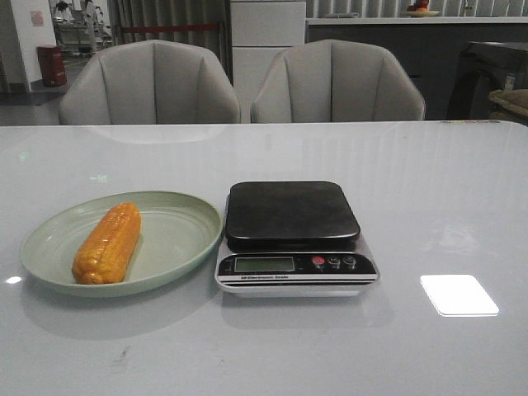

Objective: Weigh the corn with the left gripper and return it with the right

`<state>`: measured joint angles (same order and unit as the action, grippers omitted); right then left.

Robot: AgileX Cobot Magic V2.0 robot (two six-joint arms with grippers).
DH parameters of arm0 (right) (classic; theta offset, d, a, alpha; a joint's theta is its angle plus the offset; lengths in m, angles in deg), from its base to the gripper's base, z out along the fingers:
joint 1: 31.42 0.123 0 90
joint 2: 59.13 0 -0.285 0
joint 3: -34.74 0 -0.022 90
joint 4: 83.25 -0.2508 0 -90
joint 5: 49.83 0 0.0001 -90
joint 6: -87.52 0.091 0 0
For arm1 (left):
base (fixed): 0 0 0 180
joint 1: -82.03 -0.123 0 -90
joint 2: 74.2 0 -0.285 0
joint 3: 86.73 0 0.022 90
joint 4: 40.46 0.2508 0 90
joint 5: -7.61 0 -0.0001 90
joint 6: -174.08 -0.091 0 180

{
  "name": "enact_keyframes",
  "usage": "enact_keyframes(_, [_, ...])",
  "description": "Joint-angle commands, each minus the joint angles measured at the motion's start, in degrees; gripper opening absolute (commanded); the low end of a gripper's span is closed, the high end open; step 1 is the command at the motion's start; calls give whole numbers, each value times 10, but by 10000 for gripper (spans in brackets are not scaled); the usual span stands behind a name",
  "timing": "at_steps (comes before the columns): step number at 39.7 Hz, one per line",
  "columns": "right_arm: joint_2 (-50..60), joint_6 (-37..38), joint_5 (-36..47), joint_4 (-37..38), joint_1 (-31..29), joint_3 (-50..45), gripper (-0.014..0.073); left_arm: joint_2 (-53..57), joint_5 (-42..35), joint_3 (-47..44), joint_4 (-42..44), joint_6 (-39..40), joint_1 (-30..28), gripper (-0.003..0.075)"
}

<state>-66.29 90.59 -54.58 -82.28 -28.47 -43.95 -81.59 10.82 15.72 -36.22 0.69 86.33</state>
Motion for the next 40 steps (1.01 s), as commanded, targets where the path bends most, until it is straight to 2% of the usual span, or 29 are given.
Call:
enact_keyframes(1, [10,-4,47,6,-4,-6,167,12,-47,-19,-5,1,2,113])
enact_keyframes(35, [10,-4,47,6,-4,-6,167,12,-56,-19,-5,1,2,113])
enact_keyframes(40, [10,-4,47,6,-4,-6,167,12,-115,-19,-5,1,2,113])
